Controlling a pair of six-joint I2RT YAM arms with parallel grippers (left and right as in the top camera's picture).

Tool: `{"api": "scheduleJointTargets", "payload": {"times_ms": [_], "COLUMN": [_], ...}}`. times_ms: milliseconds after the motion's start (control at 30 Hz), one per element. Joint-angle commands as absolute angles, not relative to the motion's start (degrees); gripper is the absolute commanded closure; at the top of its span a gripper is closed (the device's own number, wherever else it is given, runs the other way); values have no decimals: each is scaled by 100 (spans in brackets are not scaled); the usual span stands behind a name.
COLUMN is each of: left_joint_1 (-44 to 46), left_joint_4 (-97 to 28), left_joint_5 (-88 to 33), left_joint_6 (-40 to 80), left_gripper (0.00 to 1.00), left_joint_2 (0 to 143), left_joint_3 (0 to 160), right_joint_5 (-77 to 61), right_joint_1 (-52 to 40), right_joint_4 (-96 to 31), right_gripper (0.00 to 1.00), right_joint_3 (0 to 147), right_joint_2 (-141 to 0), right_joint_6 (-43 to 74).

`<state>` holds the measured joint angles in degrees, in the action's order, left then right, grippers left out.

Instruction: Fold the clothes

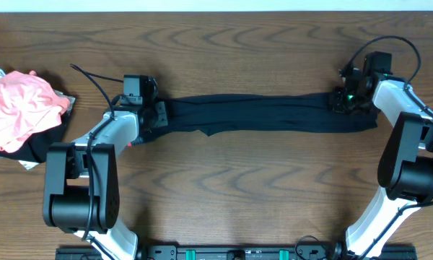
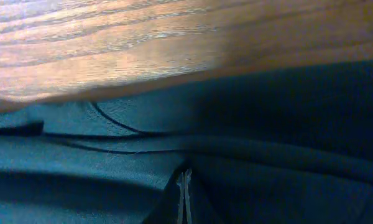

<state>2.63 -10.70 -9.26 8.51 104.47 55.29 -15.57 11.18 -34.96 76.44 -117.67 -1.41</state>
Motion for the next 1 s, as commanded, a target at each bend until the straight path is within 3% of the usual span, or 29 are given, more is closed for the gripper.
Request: {"api": "scheduleJointTargets", "payload": {"times_ms": [0, 200, 633, 967], "left_joint_1": [91, -226, -727, -727], "left_joint_4": [-1299, -1400, -1433, -1385], "left_joint_5": [-810, -810, -845, -1616], "left_joint_6": [753, 755, 757, 753], "left_gripper": [87, 61, 50, 42], "left_joint_2": [10471, 10468, 10468, 10381], "left_joint_3": [5531, 5531, 5531, 5533], "right_joint_5": [-897, -687, -685, -574], "right_joint_1": [1378, 1798, 2141, 2171], "right_joint_4": [-3538, -3680, -3754, -3802], "right_gripper": [99, 99, 99, 99], "right_joint_3": [7594, 7594, 7594, 7594], "right_joint_2": [-12084, -12103, -12105, -12105], "right_joint_6": [47, 276, 250, 246]}}
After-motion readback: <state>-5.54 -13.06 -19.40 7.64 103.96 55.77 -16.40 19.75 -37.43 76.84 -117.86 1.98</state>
